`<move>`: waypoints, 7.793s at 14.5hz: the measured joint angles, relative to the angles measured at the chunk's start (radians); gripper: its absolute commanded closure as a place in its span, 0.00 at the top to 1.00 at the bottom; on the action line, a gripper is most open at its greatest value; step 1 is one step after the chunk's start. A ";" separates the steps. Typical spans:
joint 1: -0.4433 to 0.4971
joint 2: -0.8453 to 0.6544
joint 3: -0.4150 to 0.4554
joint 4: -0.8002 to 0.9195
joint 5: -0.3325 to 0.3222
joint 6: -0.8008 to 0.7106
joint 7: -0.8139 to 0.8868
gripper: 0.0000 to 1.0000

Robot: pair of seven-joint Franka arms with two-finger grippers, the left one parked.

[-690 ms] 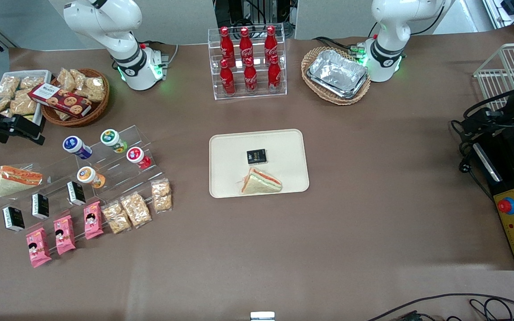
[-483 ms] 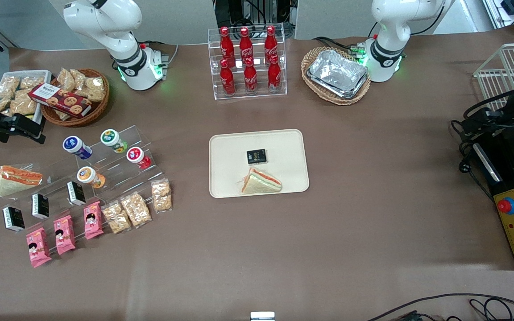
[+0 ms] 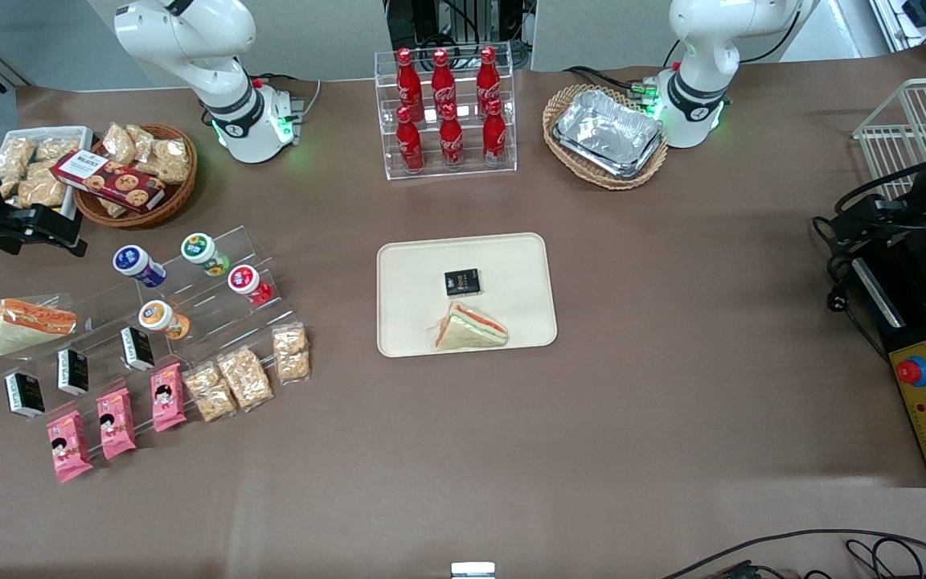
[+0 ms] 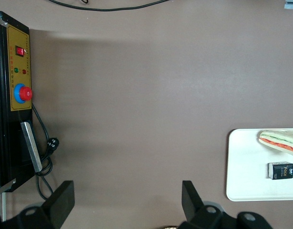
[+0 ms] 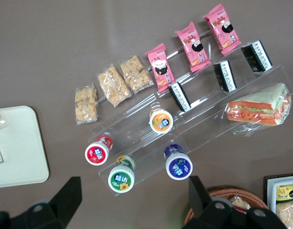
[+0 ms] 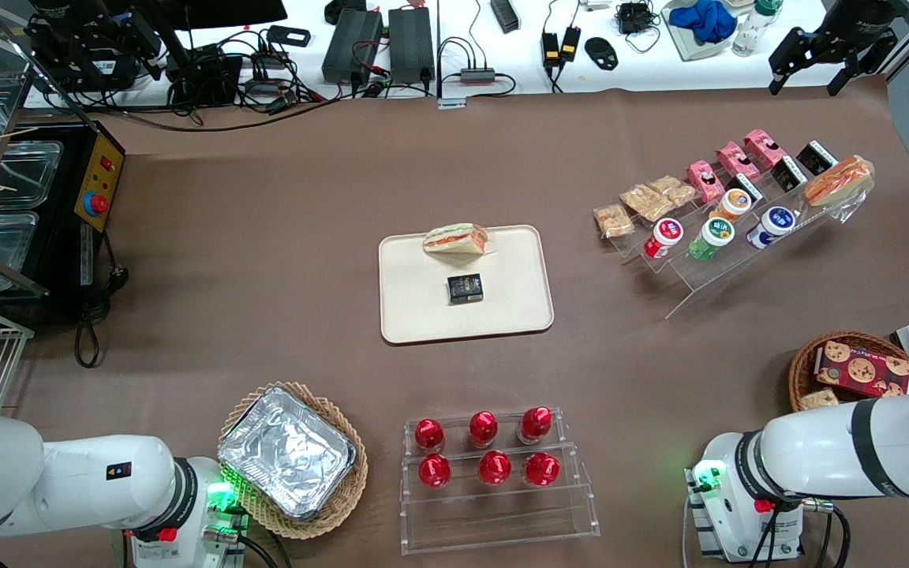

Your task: Place green gum on tray

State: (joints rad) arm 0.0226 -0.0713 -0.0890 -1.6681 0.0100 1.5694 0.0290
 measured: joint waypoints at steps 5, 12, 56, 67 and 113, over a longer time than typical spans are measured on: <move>0.052 -0.077 0.005 -0.113 0.000 -0.030 0.047 1.00; 0.065 -0.458 0.076 -0.575 0.000 0.127 0.163 1.00; 0.082 -0.404 0.100 -0.405 0.043 0.015 0.166 0.40; 0.097 -0.175 0.548 -0.211 0.083 0.090 0.730 0.40; -0.106 -0.020 0.131 -0.035 0.028 0.052 -0.042 1.00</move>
State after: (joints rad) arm -0.0837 -0.0914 0.0419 -1.7034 0.0376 1.6217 -0.0135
